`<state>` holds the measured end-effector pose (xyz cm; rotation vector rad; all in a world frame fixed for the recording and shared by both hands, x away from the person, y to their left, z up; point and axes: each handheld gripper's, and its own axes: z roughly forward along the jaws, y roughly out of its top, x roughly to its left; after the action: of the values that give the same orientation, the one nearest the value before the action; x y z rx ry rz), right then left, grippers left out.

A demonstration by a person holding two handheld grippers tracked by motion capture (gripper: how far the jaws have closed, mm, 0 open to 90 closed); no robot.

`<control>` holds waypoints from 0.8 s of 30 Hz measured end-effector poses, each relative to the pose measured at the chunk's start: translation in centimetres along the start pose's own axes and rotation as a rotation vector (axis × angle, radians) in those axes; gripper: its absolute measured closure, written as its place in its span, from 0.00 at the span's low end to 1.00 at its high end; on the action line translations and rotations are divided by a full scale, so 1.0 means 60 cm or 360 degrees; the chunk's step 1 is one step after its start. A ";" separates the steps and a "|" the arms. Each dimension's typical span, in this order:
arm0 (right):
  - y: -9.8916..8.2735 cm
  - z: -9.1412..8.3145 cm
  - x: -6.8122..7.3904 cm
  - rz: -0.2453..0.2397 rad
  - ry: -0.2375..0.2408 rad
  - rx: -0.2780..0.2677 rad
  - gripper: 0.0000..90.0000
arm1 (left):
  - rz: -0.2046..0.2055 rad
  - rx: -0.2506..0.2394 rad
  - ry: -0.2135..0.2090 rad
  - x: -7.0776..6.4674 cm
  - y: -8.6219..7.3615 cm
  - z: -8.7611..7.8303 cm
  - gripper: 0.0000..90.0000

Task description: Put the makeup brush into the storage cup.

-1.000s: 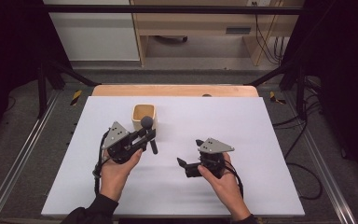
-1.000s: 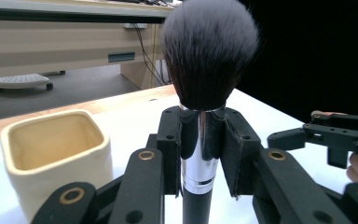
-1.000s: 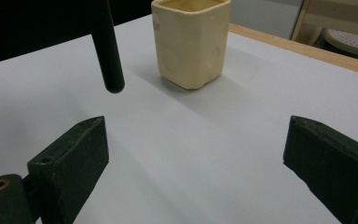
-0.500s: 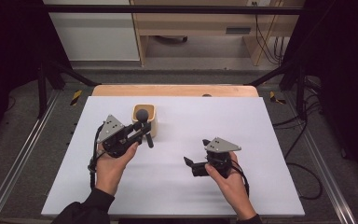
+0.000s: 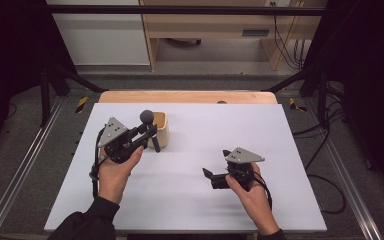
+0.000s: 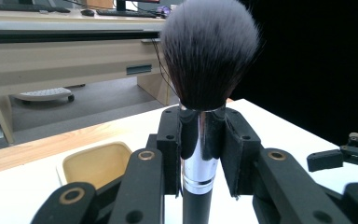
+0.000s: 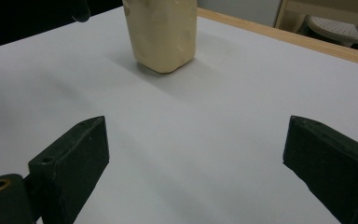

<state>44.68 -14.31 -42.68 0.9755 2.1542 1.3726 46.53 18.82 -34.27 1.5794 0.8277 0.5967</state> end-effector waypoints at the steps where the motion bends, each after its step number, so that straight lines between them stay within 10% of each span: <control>1: -0.001 -0.003 -0.003 -0.0001 -0.0008 -0.0002 0.08 | 0.0003 -0.0004 0.0006 0.001 0.002 0.000 0.79; 24: -0.016 -0.032 -0.030 0.0026 -0.0090 -0.0023 0.07 | 0.0038 -0.0030 0.0053 0.013 0.029 0.010 0.79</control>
<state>44.31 -17.11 -42.78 1.0162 2.0970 1.3497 47.82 18.98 -32.75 1.5677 0.8271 0.6480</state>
